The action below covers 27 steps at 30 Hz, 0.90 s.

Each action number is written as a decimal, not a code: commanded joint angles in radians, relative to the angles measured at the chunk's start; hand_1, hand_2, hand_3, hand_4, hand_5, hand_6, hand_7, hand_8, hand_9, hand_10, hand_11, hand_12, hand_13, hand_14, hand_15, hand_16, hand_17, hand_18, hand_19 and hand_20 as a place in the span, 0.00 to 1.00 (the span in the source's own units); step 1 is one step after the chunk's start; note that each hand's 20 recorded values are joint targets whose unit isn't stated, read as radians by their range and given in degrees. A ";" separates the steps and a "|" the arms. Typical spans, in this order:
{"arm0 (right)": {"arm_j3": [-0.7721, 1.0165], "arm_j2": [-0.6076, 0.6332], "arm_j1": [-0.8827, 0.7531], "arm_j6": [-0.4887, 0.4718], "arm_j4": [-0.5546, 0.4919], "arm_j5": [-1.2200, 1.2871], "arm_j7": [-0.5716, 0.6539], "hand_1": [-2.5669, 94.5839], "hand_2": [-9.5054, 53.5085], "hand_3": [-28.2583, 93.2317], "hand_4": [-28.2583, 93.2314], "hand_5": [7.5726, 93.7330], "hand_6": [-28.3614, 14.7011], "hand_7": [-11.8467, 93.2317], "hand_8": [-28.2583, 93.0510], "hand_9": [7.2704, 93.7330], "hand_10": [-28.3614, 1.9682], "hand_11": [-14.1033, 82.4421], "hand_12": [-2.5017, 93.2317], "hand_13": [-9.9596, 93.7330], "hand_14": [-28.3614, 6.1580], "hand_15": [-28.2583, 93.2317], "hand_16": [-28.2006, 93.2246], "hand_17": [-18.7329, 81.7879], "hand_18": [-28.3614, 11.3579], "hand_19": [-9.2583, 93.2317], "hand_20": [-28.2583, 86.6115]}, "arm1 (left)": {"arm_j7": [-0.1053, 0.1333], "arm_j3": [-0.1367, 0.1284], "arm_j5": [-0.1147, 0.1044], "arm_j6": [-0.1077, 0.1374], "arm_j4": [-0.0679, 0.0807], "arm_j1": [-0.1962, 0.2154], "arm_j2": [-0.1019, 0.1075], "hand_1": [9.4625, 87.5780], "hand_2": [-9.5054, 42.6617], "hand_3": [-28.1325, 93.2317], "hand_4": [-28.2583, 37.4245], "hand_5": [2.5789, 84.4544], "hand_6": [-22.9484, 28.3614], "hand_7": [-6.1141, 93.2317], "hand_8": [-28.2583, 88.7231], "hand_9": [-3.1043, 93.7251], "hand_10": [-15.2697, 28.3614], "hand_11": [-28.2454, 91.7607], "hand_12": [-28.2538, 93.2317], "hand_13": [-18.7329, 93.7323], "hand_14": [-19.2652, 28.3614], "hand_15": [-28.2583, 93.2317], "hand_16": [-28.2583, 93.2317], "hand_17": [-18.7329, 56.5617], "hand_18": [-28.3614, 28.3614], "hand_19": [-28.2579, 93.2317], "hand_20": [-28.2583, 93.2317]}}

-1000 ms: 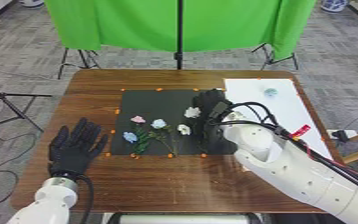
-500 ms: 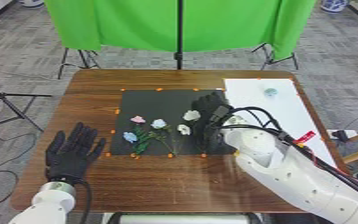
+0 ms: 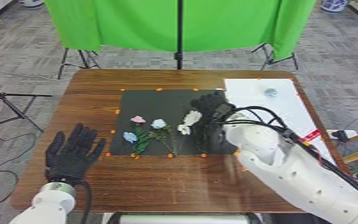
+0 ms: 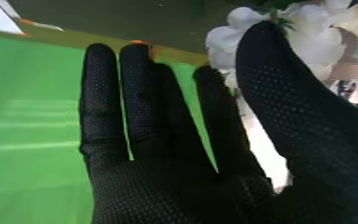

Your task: Arrange flowers

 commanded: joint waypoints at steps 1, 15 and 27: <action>0.123 0.040 -0.030 -0.148 -0.108 0.123 0.061 0.54 0.00 0.94 0.01 0.36 0.48 0.24 0.15 0.38 0.26 0.27 0.20 0.43 0.29 0.57 0.35 0.33 0.17 0.64 0.38 | 0.002 -0.003 -0.001 0.006 -0.005 0.025 -0.007 0.24 0.52 0.84 0.00 0.51 0.58 0.30 0.14 0.46 0.68 0.53 0.34 0.46 0.71 0.64 0.16 0.19 0.75 0.57 0.37; 0.295 0.119 -0.060 0.069 -0.079 0.196 0.194 0.48 0.00 0.90 0.00 0.36 0.47 0.21 0.16 0.36 0.20 0.25 0.20 0.40 0.25 0.53 0.34 0.34 0.18 0.63 0.37 | -0.001 -0.008 -0.004 0.009 -0.007 0.037 -0.007 0.24 0.52 0.84 0.00 0.52 0.58 0.30 0.14 0.47 0.68 0.53 0.34 0.46 0.71 0.64 0.16 0.19 0.75 0.57 0.37; 0.236 0.094 0.157 -0.059 0.296 0.129 0.097 0.55 0.00 0.91 0.00 0.35 0.57 0.26 0.14 0.30 0.35 0.22 0.17 0.34 0.31 0.44 0.33 0.34 0.28 0.52 0.33 | 0.032 -0.011 -0.021 -0.004 -0.016 0.052 -0.003 0.24 0.52 0.84 0.00 0.52 0.58 0.30 0.14 0.47 0.68 0.53 0.34 0.47 0.71 0.64 0.16 0.19 0.75 0.57 0.37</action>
